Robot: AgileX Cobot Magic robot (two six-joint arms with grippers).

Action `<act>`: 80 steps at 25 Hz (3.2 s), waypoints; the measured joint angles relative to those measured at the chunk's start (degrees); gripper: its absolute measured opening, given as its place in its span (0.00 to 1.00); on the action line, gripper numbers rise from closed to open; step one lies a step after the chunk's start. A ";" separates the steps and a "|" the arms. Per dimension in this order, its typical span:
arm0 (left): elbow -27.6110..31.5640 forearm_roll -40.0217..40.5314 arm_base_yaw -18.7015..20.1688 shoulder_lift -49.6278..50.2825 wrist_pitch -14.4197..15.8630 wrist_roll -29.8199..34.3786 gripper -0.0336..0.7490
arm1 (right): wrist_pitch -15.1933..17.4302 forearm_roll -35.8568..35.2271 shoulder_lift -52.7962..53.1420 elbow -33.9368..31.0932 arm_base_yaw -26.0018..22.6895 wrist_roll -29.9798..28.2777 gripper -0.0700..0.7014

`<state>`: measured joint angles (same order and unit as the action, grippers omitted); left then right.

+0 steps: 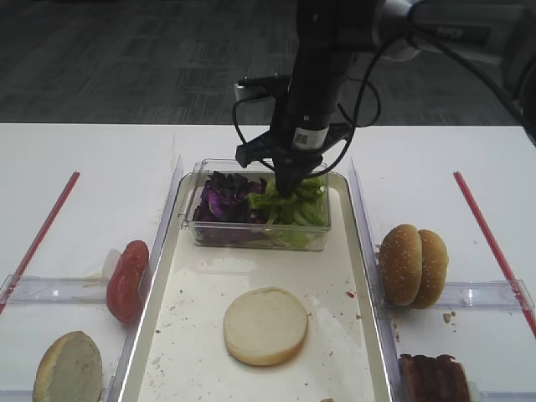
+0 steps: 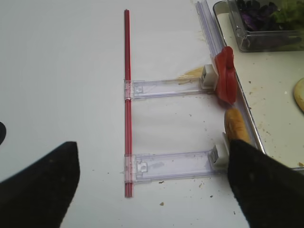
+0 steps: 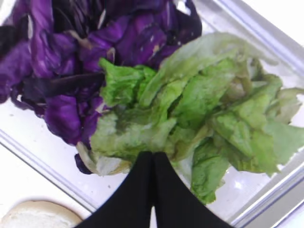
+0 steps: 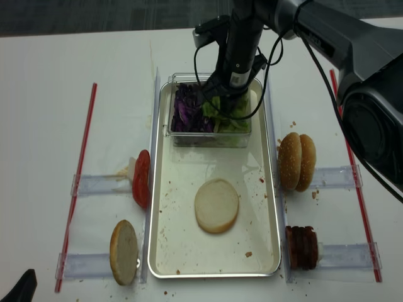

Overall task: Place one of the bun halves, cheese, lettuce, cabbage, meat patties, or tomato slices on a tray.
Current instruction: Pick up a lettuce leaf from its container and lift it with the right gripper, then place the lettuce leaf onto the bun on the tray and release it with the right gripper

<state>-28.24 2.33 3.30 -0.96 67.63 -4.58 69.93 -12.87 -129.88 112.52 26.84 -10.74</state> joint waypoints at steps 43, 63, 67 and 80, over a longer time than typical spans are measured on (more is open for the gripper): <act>0.00 0.00 0.00 0.00 0.00 0.00 0.83 | 0.91 0.22 35.20 -33.31 8.96 5.46 0.14; 0.00 0.00 0.00 0.00 0.00 0.00 0.83 | 0.54 -6.22 31.59 -33.90 10.65 1.78 0.14; 0.00 0.00 0.00 0.00 0.00 0.00 0.83 | 0.42 -5.57 30.11 -33.90 11.46 1.78 0.14; 0.00 0.00 0.00 0.00 0.03 0.00 0.83 | -0.57 -3.76 24.45 -33.90 11.46 0.80 0.14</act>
<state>-28.24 2.33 3.30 -0.96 67.66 -4.58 69.36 -16.62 -105.43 78.63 38.30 -9.94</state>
